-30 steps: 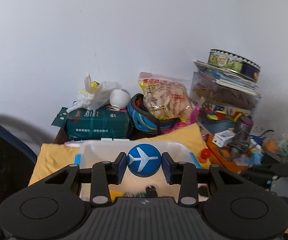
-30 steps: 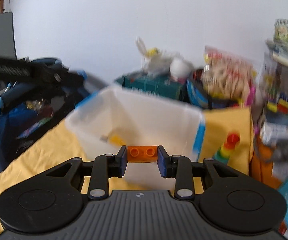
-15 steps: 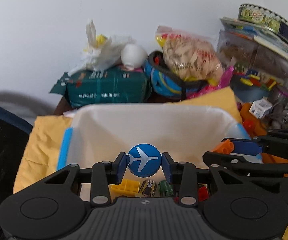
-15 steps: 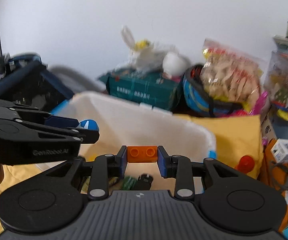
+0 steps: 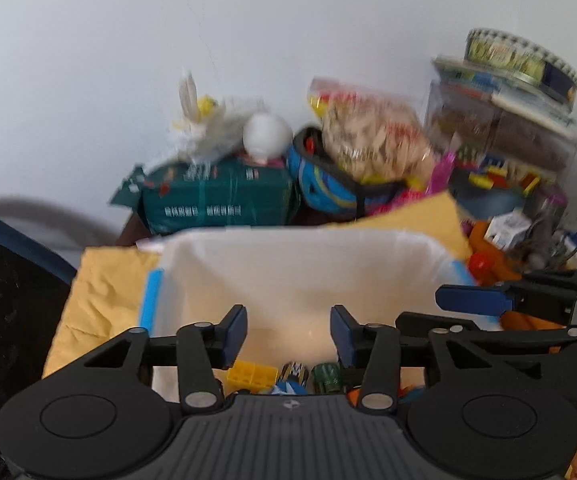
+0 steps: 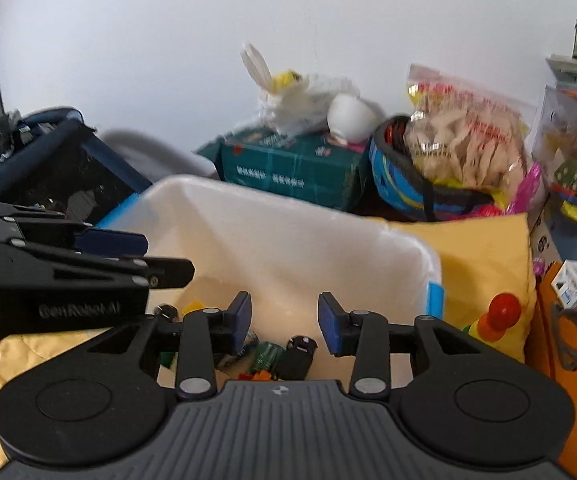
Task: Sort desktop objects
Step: 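Open both grippers to drop the disc and brick into the bin, then move both open grippers back down to the toy pile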
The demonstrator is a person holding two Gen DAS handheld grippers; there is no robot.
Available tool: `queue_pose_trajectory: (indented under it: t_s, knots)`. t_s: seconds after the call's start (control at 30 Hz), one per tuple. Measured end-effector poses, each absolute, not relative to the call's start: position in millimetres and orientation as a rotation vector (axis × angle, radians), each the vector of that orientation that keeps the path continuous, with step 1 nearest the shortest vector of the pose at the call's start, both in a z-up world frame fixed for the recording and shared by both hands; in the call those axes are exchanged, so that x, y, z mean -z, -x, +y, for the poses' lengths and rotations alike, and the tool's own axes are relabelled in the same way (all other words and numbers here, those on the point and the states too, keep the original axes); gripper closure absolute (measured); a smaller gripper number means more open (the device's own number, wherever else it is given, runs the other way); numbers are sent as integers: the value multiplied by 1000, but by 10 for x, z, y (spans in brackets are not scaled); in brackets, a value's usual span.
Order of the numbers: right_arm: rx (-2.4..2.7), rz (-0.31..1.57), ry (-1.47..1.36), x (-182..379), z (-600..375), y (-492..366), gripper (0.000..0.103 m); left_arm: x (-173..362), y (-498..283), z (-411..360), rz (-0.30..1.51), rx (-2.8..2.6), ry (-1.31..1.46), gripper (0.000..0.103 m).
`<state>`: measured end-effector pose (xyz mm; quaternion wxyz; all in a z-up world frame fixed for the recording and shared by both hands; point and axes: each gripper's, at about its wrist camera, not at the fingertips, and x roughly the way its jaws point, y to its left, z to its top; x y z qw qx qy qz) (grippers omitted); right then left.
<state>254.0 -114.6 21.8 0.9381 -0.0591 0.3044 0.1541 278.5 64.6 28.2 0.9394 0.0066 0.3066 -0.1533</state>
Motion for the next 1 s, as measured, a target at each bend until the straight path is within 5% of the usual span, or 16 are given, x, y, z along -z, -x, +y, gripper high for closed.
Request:
queue_pose_trajectory:
  t_s: [0.2, 0.47, 0.6, 1.0]
  knots:
    - [-353, 597, 93, -312, -1293, -2104, 58, -421, -2186, 803, 565, 302, -15, 43]
    - [-353, 767, 102, 214, -1406, -1503, 56, 153, -1454, 935, 764, 288, -41, 38]
    - [-371, 854, 46, 397, -1419, -1376, 56, 476, -1342, 900, 899, 296, -41, 38]
    - [-412, 859, 84, 454, -1298, -1137, 48, 470, -1168, 791, 886, 309, -54, 38]
